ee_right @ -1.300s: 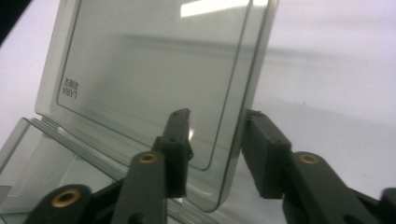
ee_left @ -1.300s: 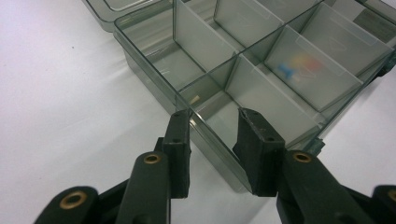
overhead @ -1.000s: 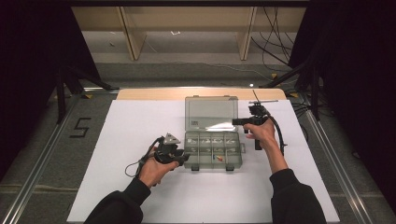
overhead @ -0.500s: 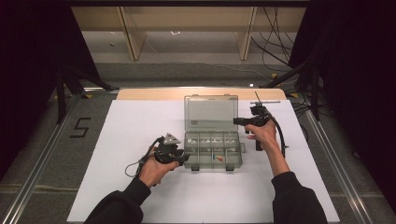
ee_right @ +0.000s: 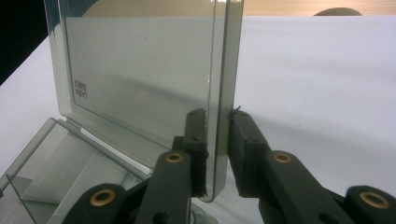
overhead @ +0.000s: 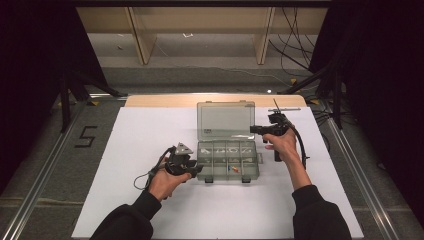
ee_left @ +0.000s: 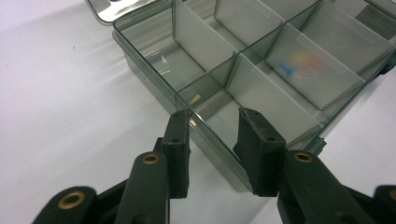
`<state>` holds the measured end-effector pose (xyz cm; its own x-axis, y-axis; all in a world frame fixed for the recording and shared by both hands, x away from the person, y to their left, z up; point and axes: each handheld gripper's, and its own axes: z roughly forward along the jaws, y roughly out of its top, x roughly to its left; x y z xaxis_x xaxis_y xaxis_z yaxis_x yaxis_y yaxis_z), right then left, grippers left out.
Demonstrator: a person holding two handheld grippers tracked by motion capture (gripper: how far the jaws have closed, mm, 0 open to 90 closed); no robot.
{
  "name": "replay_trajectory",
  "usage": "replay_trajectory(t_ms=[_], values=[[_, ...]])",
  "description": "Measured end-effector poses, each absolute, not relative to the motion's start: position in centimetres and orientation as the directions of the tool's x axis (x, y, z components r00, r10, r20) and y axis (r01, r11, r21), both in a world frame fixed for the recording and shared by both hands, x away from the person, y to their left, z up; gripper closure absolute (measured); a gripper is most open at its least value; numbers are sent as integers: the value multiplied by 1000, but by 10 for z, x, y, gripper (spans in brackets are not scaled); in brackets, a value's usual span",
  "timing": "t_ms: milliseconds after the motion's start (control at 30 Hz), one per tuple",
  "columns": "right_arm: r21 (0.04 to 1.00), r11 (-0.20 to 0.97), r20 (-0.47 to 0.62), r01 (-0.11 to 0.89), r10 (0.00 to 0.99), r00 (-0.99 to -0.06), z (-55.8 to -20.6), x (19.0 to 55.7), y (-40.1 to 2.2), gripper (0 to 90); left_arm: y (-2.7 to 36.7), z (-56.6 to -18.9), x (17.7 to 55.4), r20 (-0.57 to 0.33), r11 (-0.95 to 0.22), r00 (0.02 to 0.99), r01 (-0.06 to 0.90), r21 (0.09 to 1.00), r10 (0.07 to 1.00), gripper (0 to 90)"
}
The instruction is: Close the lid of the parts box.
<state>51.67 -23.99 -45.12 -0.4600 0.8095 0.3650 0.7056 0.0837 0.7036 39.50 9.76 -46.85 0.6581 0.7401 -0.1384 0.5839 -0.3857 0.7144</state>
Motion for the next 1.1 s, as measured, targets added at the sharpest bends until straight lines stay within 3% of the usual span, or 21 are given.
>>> replay_trajectory(t_ms=[833,1100], values=[[744,108,316,659,813,-490,-450,508,-241,832,97,-469,394,-127,-388,658,576,719,743,643],[808,164,225,565,802,-554,-457,502,-245,832,98,-468,395,-136,-397,666,582,710,734,643]])
